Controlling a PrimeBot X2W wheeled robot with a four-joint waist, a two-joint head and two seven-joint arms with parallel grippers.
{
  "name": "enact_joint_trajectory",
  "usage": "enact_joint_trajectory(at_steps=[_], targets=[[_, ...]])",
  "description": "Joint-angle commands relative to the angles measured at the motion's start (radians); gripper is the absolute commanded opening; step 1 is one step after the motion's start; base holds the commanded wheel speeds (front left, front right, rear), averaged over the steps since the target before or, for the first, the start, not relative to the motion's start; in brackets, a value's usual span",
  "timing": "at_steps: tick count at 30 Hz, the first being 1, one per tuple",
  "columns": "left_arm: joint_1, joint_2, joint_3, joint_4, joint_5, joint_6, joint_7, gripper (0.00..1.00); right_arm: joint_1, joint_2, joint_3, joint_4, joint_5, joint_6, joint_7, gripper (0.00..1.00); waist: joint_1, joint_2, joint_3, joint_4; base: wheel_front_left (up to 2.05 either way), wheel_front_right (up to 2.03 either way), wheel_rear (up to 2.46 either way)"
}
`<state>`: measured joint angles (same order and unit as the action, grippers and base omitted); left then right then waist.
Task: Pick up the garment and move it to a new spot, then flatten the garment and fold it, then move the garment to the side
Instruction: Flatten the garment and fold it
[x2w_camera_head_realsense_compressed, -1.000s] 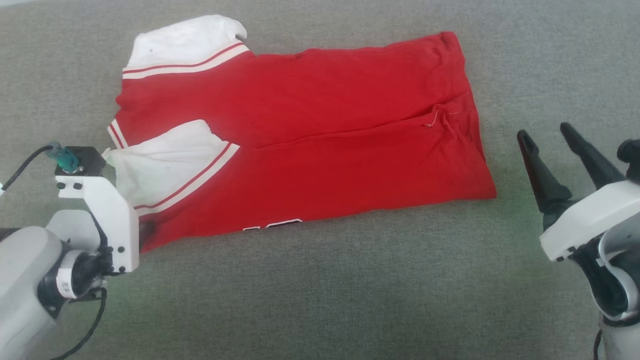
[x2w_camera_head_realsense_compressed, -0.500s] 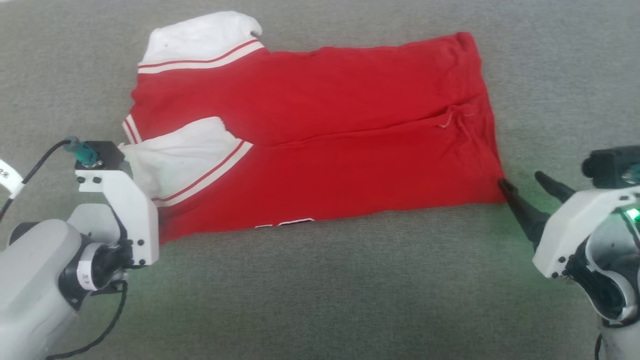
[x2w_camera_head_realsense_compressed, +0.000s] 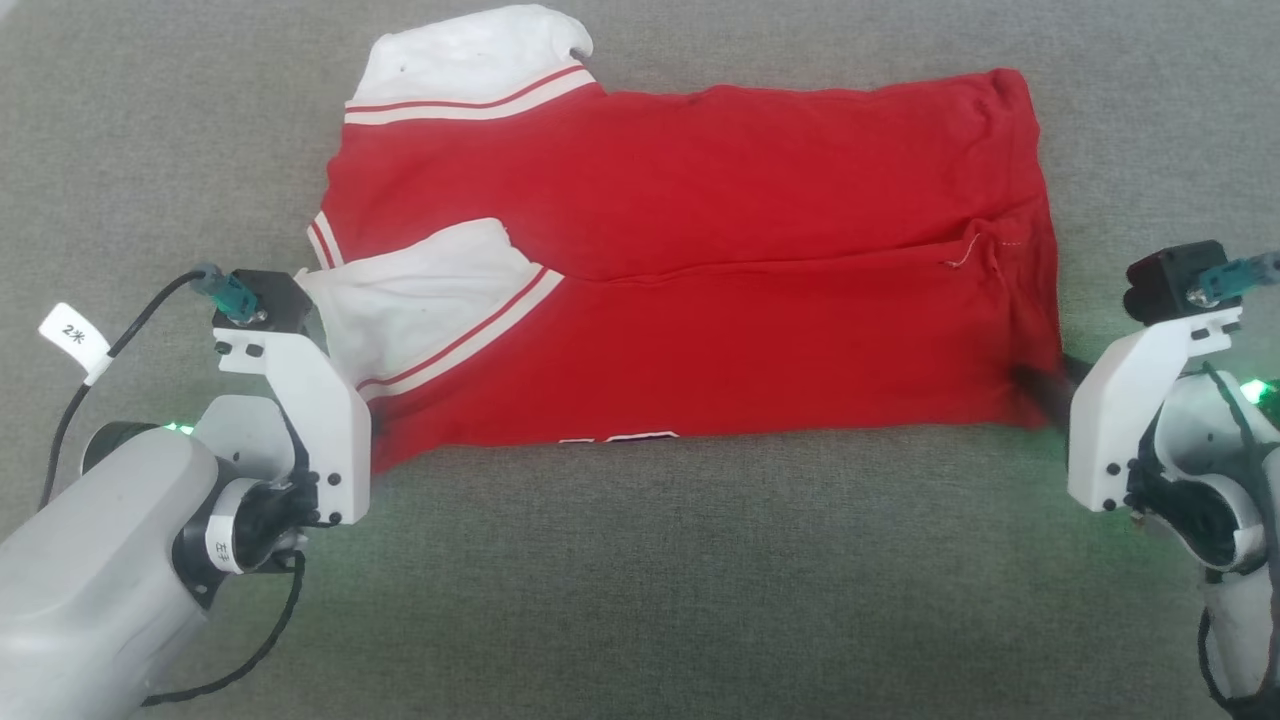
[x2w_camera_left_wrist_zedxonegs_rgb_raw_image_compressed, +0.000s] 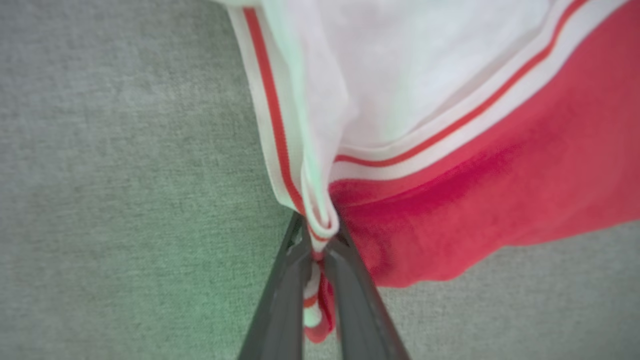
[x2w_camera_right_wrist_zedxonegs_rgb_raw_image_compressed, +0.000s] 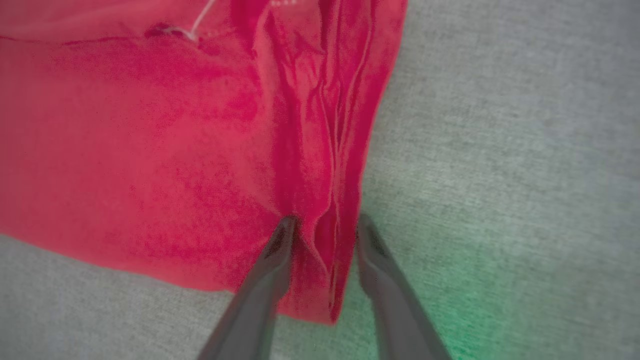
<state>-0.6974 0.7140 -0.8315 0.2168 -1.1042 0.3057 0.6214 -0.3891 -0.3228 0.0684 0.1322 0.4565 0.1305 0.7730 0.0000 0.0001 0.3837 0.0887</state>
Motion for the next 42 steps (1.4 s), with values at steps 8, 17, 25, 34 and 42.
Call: enact_joint_trajectory(at_steps=[8, 17, 25, 34, 42], targets=[[0.036, -0.008, -0.019, 0.033, -0.012, -0.024, 0.006, 0.0, 0.014, -0.023, 0.027, 0.002, 0.023, 0.0, 0.056, 0.0, 0.0, -0.0001, -0.016, 0.0, 0.0, 0.0, 0.0], [0.044, 0.065, 0.006, -0.061, -0.026, 0.024, 0.041, 0.0, 0.058, -0.081, 0.01, -0.15, 0.055, 0.0, 0.132, 0.0, 0.0, -0.0001, -0.043, -0.01, 0.0, 0.0, 0.0], [0.11, 0.158, 0.016, -0.235, -0.032, 0.128, 0.071, 0.0, 0.201, -0.114, -0.042, -0.317, 0.089, 0.0, 0.225, 0.0, 0.0, -0.0001, -0.058, -0.013, 0.0, 0.0, 0.0], [0.205, 0.161, 0.005, -0.287, -0.059, 0.169, 0.056, 0.0, 0.328, -0.052, -0.081, -0.358, 0.069, 0.0, 0.232, 0.0, 0.0, -0.0001, -0.054, -0.024, 0.0, 0.0, 0.0], [0.2, 0.129, 0.016, -0.209, -0.072, 0.136, 0.02, 1.0, 0.286, -0.017, -0.045, -0.258, 0.075, 0.0, 0.155, 1.0, 0.0, -0.0001, -0.063, -0.034, 0.0, 0.0, 0.0]])
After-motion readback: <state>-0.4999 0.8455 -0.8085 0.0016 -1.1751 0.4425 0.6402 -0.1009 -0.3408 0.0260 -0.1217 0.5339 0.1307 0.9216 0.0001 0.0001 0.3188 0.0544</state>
